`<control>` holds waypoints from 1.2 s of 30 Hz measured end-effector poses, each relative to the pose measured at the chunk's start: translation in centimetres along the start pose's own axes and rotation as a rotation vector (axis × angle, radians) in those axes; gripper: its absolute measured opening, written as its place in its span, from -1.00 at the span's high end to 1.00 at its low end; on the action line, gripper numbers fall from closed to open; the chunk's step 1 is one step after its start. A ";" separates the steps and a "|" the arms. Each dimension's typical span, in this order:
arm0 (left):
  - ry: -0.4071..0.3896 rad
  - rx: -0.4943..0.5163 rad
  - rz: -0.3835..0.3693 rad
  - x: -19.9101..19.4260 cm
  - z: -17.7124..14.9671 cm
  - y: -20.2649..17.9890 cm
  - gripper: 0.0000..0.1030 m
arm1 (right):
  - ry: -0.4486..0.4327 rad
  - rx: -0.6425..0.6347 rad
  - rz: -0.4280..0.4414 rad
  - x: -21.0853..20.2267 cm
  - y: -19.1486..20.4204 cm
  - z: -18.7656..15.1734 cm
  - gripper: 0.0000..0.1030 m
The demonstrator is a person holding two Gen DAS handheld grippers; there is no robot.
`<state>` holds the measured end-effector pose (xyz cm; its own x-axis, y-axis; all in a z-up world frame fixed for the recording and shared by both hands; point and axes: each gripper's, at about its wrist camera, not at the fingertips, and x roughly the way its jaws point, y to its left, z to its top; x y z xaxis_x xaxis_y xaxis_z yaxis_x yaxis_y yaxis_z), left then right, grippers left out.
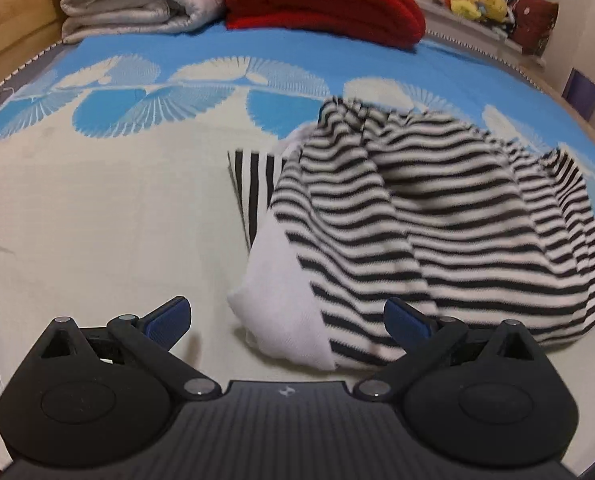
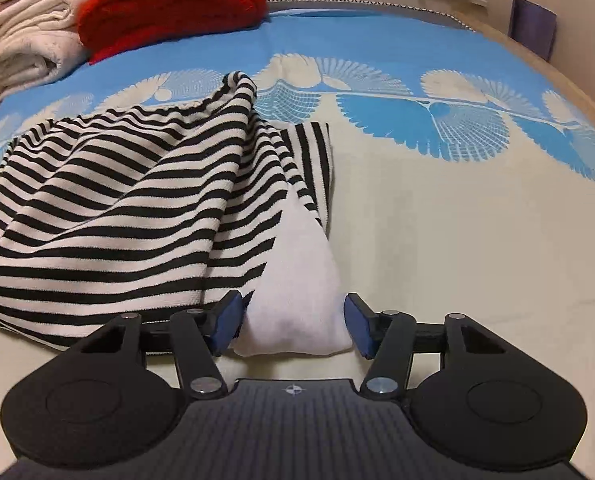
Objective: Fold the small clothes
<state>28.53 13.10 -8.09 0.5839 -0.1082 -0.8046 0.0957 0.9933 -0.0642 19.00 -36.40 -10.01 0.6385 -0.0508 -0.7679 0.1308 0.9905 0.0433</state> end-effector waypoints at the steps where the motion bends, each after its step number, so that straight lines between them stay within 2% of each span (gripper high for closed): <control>1: 0.014 0.011 0.005 0.4 -0.1 -0.1 -0.99 | 0.003 -0.004 -0.005 0.1 0.0 -0.1 -0.12; 3: 0.021 0.038 0.031 1.1 0.0 -0.6 -0.99 | 0.009 -0.005 -0.003 0.2 0.0 -0.3 -0.12; 4: 0.014 0.048 0.045 1.3 0.0 -0.8 -0.85 | 0.012 -0.009 -0.002 0.3 0.1 -0.3 -0.02; 5: -0.002 0.058 0.046 1.4 0.0 -1.1 -0.04 | 0.013 -0.017 0.003 0.3 0.3 -0.3 0.43; 6: -0.012 0.079 0.044 1.5 0.0 -1.4 0.48 | 0.010 -0.028 0.008 0.1 0.5 -0.3 0.67; 7: -0.008 0.095 0.056 1.6 0.1 -1.6 0.70 | -0.003 -0.040 0.005 -0.1 0.8 -0.2 0.69; 10: -0.034 0.056 0.072 0.9 0.1 -0.6 0.74 | -0.090 -0.072 -0.009 -1.9 1.1 0.0 0.76; 12: -0.048 0.004 0.065 0.4 0.5 0.7 0.75 | -0.138 -0.030 -0.018 -2.9 0.0 0.3 0.78; 14: -0.036 -0.027 0.090 0.6 0.6 1.7 0.76 | -0.156 0.047 -0.018 -3.5 -1.8 0.7 0.82; 16: -0.029 -0.032 0.102 0.7 0.5 2.1 0.76 | -0.147 0.116 -0.021 -3.5 -3.5 0.7 0.84; 19: -0.045 -0.027 0.110 0.2 0.5 2.2 0.76 | -0.149 0.155 -0.035 -3.6 -4.7 0.8 0.84; 22: -0.013 -0.047 0.102 0.7 0.5 2.6 0.76 | -0.149 0.197 -0.016 -3.6 -5.6 0.9 0.84; 26: 0.014 -0.050 0.108 1.3 0.5 2.9 0.75 | -0.024 0.177 -0.067 -1.0 -5.4 0.5 0.84; 31: -0.024 -0.117 0.068 0.4 0.7 3.9 0.75 | -0.063 0.249 -0.027 -1.9 -6.2 0.7 0.83; 33: -0.049 -0.100 0.047 -0.2 0.8 3.8 0.74 | -0.021 0.206 -0.012 -1.1 -5.9 0.5 0.80; 34: -0.045 -0.092 0.033 -0.3 0.8 3.7 0.68 | 0.016 0.156 -0.011 -0.6 -5.4 0.3 0.72; 35: -0.041 -0.083 0.018 -0.4 0.8 3.6 0.63 | 0.040 0.122 -0.027 -0.3 -5.0 0.1 0.50; 36: -0.054 -0.076 0.004 -0.9 0.8 3.4 0.60 | 0.041 0.096 -0.046 -0.3 -4.7 -0.1 0.38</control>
<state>28.99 16.50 -7.12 0.6269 -0.1039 -0.7722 0.0329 0.9937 -0.1070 18.14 -41.07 -10.02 0.5988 -0.0888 -0.7959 0.2323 0.9704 0.0665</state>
